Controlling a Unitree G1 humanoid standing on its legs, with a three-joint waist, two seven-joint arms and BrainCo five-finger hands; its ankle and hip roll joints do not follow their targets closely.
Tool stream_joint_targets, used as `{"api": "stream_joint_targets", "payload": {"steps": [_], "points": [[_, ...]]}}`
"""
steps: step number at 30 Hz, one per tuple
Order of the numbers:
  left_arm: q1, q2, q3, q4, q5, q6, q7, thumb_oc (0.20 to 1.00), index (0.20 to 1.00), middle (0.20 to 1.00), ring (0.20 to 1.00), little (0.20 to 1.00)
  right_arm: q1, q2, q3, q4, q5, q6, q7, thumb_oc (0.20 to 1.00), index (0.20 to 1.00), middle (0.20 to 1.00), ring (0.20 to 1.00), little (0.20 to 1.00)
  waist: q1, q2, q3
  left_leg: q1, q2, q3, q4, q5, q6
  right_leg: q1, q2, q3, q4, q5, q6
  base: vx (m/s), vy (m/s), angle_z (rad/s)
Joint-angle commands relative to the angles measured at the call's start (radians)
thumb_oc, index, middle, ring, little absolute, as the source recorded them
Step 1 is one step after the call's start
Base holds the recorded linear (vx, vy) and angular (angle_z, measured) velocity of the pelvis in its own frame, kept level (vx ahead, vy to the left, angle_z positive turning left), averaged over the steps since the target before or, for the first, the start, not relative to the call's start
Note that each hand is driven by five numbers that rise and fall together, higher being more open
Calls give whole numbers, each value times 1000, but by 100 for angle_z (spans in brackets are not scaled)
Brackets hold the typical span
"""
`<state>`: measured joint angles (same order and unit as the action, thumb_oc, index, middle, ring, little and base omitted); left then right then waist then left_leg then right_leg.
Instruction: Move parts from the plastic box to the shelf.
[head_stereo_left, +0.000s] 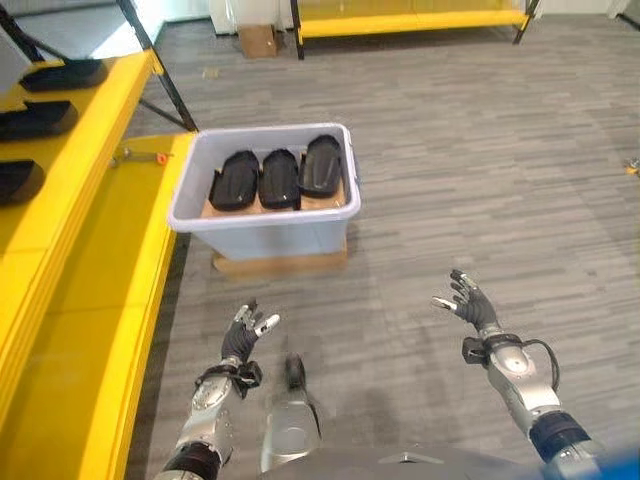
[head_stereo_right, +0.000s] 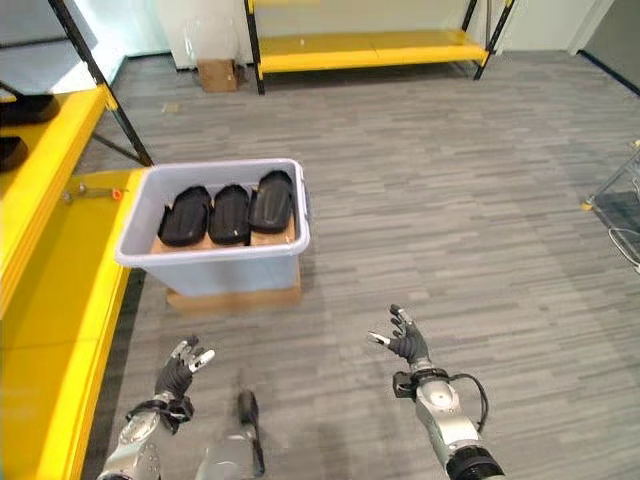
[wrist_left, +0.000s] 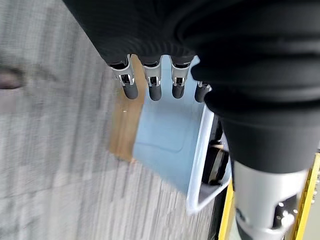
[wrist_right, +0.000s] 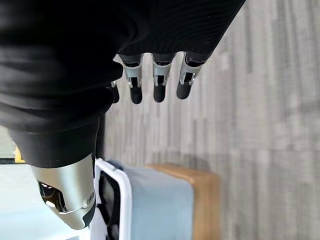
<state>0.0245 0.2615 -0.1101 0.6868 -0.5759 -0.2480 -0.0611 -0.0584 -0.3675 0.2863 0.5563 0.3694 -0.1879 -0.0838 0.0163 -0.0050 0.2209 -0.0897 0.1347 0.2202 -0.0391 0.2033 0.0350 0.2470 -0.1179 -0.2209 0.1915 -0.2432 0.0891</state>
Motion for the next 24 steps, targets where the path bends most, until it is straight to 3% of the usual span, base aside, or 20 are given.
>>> {"api": "stream_joint_targets", "payload": {"steps": [1,3,5,6,8,9,12,14,16,17,19,21,23,24], "points": [[-30,34,7,-54,42,-54,33,1000,1000,1000,1000,1000,-15,8,-16,-51,18,-51,2,1000,1000,1000,1000,1000,33,-7,9,-4,76,-11,87,-116,-121,-102,-39,-32,-41,85,-15,99,278,19],[-33,39,7,-51,55,-51,50,1000,1000,1000,1000,1000,-13,15,-21,-51,20,-46,1,1000,1000,1000,1000,1000,40,-9,8,-4,58,-10,98,-130,-108,-101,-47,-34,-28,86,-9,98,302,37],[-30,53,20,-40,95,-60,113,1000,1000,1000,1000,1000,-18,41,-24,-49,14,-58,-2,1000,1000,1000,1000,1000,67,-23,4,14,-6,5,101,-164,-62,-88,-67,-58,16,85,8,175,538,38],[-30,55,23,-39,101,-63,128,1000,1000,1000,1000,1000,-20,44,-23,-49,12,-60,-3,1000,1000,1000,1000,1000,70,-25,2,16,-11,7,100,-167,-57,-89,-70,-60,22,89,11,155,515,11],[-33,69,41,-38,120,-73,172,1000,1000,1000,1000,1000,-34,62,-10,-51,10,-68,-32,1000,1000,1000,1000,1000,94,-34,-8,25,-48,31,84,-190,-23,-88,-98,-91,83,129,28,107,362,17],[-35,78,58,-37,140,-81,181,1000,1000,1000,1000,1000,-42,73,0,-50,20,-70,-56,1000,1000,1000,1000,1000,112,-46,-12,43,-80,46,74,-221,-7,-83,-140,-118,165,177,47,102,290,5],[-39,84,60,-43,161,-92,186,1000,1000,1000,1000,1000,-61,83,10,-42,27,-83,-78,1000,1000,1000,1000,1000,133,-44,-12,65,-105,76,62,-249,22,-106,-178,-156,291,235,58,78,299,10],[-40,85,57,-55,158,-91,187,1000,1000,1000,1000,1000,-70,84,11,-43,28,-85,-96,1000,1000,1000,1000,1000,127,-50,-11,78,-129,74,56,-268,39,-129,-129,-142,282,230,65,74,162,-4],[-39,84,53,-71,133,-88,183,1000,1000,1000,1000,1000,-73,78,11,-47,35,-85,-113,1000,1000,1000,1000,1000,100,-41,-4,121,-144,52,30,-276,46,-239,-63,-121,294,212,61,92,146,10],[-39,84,52,-81,122,-83,181,1000,1000,1000,1000,1000,-75,75,8,-48,36,-87,-118,1000,1000,1000,1000,1000,90,-32,1,148,-141,48,9,-276,43,-289,-59,-134,292,207,52,95,139,16],[-40,84,54,-94,108,-76,170,1000,1000,1000,1000,1000,-79,66,1,-48,34,-89,-124,1000,1000,1000,1000,1000,82,-24,10,175,-134,54,-15,-275,35,-334,-72,-169,246,225,43,82,87,7],[-35,83,56,-122,97,-60,161,1000,1000,1000,1000,1000,-80,54,-15,-56,28,-78,-136,1000,1000,1000,1000,1000,67,-26,24,220,-138,59,-40,-285,21,-360,-68,-196,96,270,56,134,27,9],[-30,81,46,-137,104,-56,157,1000,1000,1000,1000,1000,-77,48,-27,-58,38,-68,-149,1000,1000,1000,1000,1000,48,-30,27,240,-147,44,-44,-298,14,-381,-49,-180,-17,311,69,191,-12,7],[-28,84,30,-153,104,-48,150,1000,1000,1000,1000,1000,-67,45,-47,-62,42,-53,-166,1000,1000,1000,1000,1000,29,-32,30,260,-156,19,-47,-315,16,-410,-44,-148,-95,364,86,233,-9,9]]}}
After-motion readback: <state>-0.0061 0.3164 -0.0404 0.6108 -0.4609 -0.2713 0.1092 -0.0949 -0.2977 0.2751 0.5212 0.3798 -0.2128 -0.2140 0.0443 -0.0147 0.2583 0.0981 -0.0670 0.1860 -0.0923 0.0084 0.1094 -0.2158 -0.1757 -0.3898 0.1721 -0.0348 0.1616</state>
